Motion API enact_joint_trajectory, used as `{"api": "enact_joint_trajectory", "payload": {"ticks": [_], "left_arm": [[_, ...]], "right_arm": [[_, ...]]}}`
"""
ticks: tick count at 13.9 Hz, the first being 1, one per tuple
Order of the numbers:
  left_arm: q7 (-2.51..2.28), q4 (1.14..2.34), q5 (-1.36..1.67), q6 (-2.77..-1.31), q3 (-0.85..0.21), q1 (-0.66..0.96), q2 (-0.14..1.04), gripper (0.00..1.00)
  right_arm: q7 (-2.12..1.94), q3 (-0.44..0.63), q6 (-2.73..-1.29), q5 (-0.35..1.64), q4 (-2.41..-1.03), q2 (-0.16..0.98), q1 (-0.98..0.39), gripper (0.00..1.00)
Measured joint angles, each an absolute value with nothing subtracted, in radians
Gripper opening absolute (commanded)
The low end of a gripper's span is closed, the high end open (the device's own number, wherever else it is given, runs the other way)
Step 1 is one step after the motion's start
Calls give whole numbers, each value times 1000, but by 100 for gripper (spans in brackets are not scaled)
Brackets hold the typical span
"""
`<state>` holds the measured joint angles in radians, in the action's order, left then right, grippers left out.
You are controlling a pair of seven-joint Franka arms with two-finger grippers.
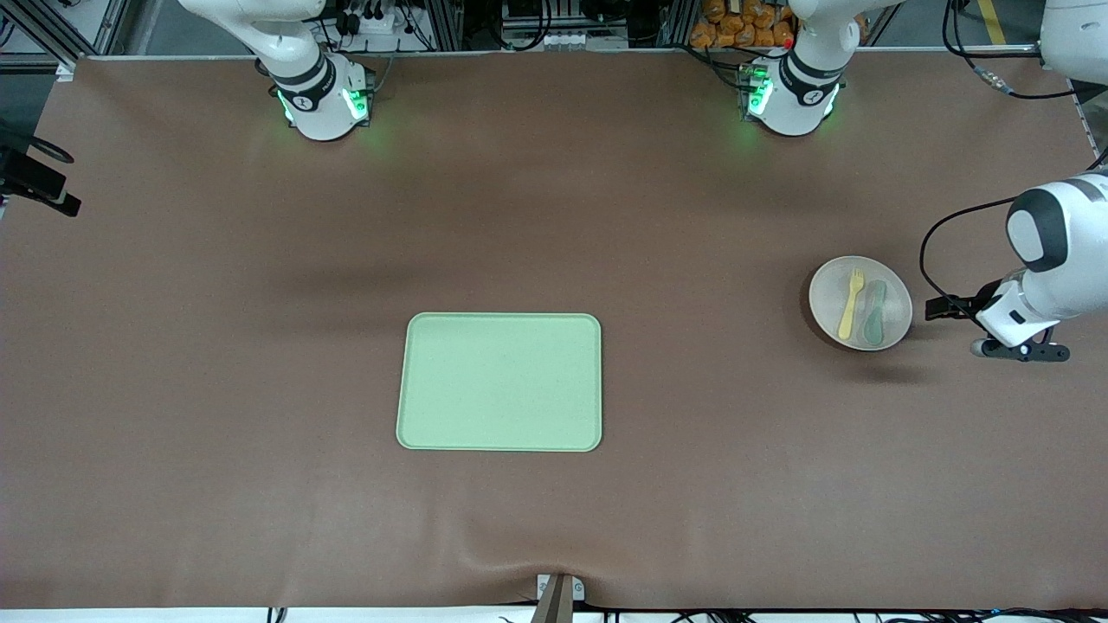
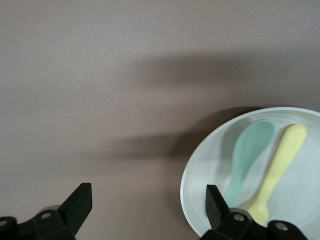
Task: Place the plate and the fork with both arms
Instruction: 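Move the left gripper toward the white plate's rim, then lower the left gripper and pinch the white plate's rim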
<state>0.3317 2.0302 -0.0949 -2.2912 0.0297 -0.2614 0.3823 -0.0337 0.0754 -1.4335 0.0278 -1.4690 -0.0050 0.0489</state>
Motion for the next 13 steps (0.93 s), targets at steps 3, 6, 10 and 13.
{"api": "enact_joint_trajectory", "payload": {"ticks": [3, 6, 10, 13], "left_arm": [[342, 2086, -95, -2395, 27, -263, 420, 100], [368, 2109, -95, -2439, 25, -263, 445, 97], [398, 2108, -95, -2440, 24, -263, 446, 75], [407, 2108, -95, -2440, 24, -265, 446, 68]], "right_arm": [[-34, 75, -1433, 28, -1469, -5, 49, 100], [-34, 75, -1433, 28, -1469, -5, 49, 100], [-33, 76, -1432, 28, -1469, -5, 53, 100], [-33, 76, -1432, 28, -1469, -5, 55, 100]]}}
